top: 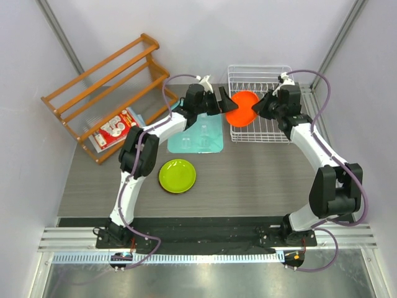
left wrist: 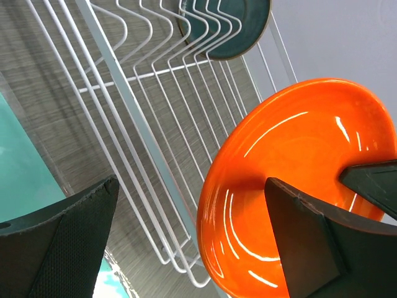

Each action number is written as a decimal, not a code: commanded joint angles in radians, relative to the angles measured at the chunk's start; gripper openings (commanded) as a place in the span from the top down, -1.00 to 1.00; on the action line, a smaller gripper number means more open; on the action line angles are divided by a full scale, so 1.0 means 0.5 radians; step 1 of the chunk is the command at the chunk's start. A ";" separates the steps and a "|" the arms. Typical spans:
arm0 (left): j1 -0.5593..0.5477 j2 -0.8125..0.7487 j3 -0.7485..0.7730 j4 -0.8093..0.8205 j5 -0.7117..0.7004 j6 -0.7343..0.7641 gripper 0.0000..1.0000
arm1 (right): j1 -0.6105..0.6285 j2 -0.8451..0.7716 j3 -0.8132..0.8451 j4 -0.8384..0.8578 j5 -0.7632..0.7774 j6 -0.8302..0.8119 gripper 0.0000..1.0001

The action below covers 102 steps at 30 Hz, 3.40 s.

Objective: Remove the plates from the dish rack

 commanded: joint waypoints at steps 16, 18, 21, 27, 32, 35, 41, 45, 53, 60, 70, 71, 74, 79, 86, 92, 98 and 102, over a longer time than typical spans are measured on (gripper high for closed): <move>-0.001 -0.420 -0.485 0.418 0.002 -0.097 -0.89 | -0.063 -0.162 -0.549 1.226 -0.441 0.725 0.98; 0.002 -0.460 -0.558 0.464 -0.001 -0.110 -0.80 | -0.088 -0.132 -0.558 1.285 -0.502 0.774 0.98; 0.005 -0.500 -0.620 0.507 0.002 -0.131 -0.50 | -0.116 -0.067 -0.576 1.343 -0.514 0.814 0.98; 0.005 -0.521 -0.675 0.550 0.017 -0.162 0.43 | -0.119 0.004 -0.549 1.374 -0.567 0.823 0.98; 0.005 -0.543 -0.718 0.565 0.015 -0.171 1.00 | -0.116 0.077 -0.515 1.393 -0.640 0.832 0.98; 0.005 -0.595 -0.764 0.526 -0.001 -0.134 1.00 | -0.119 0.096 -0.497 1.380 -0.656 0.820 0.75; 0.014 -0.877 -0.954 0.186 -0.335 0.083 1.00 | -0.143 0.083 -0.307 0.995 -0.567 0.548 -0.24; 0.021 -1.183 -1.190 -0.002 -0.614 0.237 1.00 | -0.162 -0.005 -0.184 0.605 -0.349 0.281 -0.36; 0.027 -1.794 -1.855 -0.223 -0.900 0.158 1.00 | -0.272 -0.085 -0.022 0.294 -0.036 -0.054 -0.48; 0.024 -2.346 -2.442 -0.247 -1.016 0.025 1.00 | -0.318 0.022 0.157 0.068 0.163 -0.192 -0.98; 0.024 -2.666 -2.620 -0.530 -1.142 -0.027 1.00 | -0.343 0.102 0.197 0.024 0.268 -0.229 -0.99; 0.024 -2.675 -2.632 -0.554 -1.142 -0.036 1.00 | -0.343 0.111 0.215 0.015 0.286 -0.235 -1.00; 0.024 -2.703 -2.709 -0.570 -1.127 -0.113 1.00 | -0.346 0.157 0.270 -0.049 0.329 -0.263 -0.99; 0.024 -2.782 -2.826 -0.588 -1.124 -0.168 1.00 | -0.373 0.206 0.362 -0.086 0.412 -0.290 -0.99; 0.024 -2.816 -2.912 -0.619 -1.105 -0.208 0.89 | -0.398 0.237 0.417 -0.111 0.467 -0.303 -0.99; 0.024 -2.899 -2.964 -0.655 -1.096 -0.226 0.20 | -0.419 0.347 0.534 -0.206 0.614 -0.385 -1.00; 0.024 -2.951 -2.903 -0.781 -1.148 -0.193 -0.19 | -0.419 0.457 0.629 -0.233 0.777 -0.468 -0.99; 0.024 -2.960 -2.841 -0.858 -1.167 -0.143 -0.70 | -0.422 0.522 0.706 -0.243 0.832 -0.499 -0.99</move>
